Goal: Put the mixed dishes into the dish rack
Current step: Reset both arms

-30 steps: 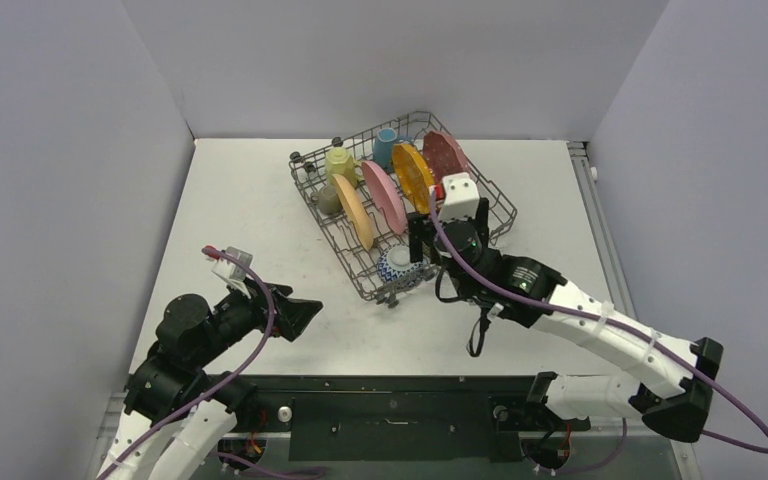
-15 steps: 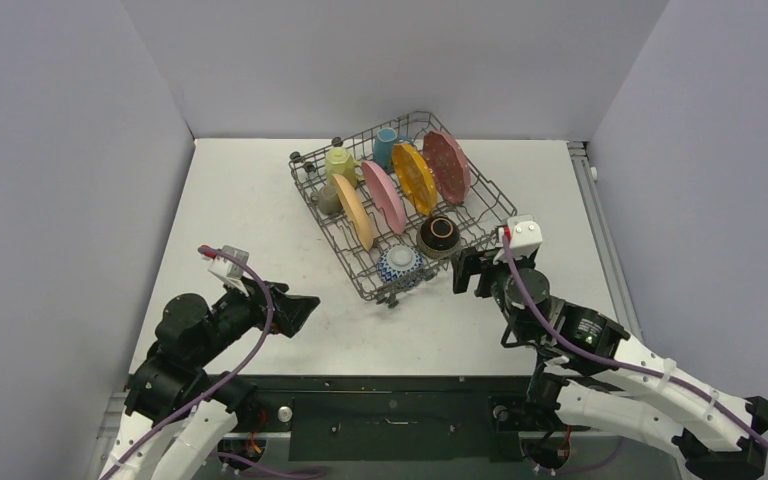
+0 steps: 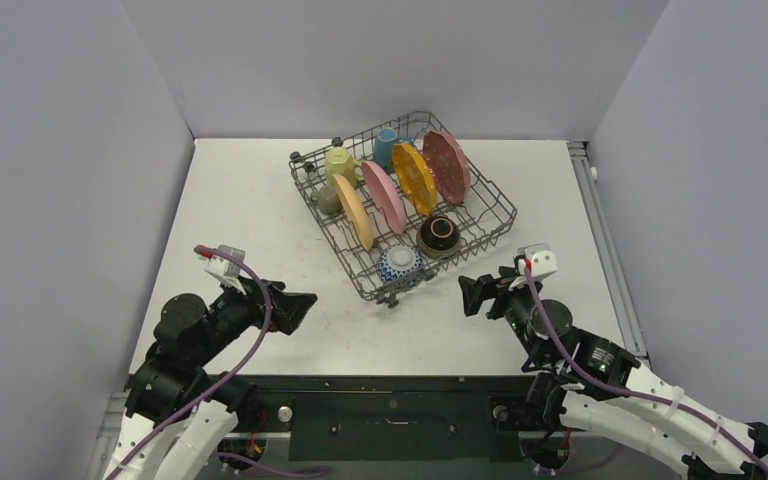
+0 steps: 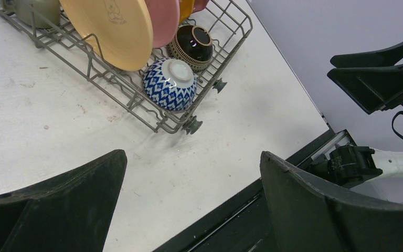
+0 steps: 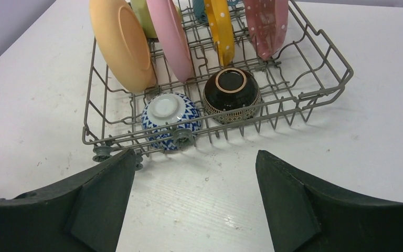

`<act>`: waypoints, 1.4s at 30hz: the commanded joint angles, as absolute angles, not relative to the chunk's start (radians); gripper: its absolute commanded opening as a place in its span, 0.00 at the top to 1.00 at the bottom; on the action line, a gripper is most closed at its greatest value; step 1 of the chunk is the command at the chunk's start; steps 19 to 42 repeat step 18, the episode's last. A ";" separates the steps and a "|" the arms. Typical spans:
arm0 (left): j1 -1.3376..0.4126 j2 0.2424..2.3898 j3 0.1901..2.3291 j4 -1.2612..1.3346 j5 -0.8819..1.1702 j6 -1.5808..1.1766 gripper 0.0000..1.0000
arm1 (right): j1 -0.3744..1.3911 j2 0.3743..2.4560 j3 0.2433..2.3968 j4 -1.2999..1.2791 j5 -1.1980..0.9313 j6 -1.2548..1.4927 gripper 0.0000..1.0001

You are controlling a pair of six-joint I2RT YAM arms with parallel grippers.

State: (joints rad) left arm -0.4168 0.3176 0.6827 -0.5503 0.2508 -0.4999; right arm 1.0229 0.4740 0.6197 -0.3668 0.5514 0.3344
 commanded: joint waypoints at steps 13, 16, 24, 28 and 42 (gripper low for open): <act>-0.365 0.288 0.685 -0.507 0.297 -0.480 0.04 | 1.033 0.480 0.598 -0.289 0.550 0.318 0.21; -0.359 0.291 0.689 -0.511 0.296 -0.476 0.04 | 1.034 0.481 0.601 -0.292 0.554 0.318 0.21; -0.351 0.288 0.691 -0.518 0.277 -0.477 0.04 | 1.034 0.479 0.602 -0.291 0.557 0.316 0.21; -0.351 0.288 0.691 -0.518 0.277 -0.477 0.04 | 1.034 0.479 0.602 -0.291 0.557 0.316 0.21; -0.351 0.288 0.691 -0.518 0.277 -0.477 0.04 | 1.034 0.479 0.602 -0.291 0.557 0.316 0.21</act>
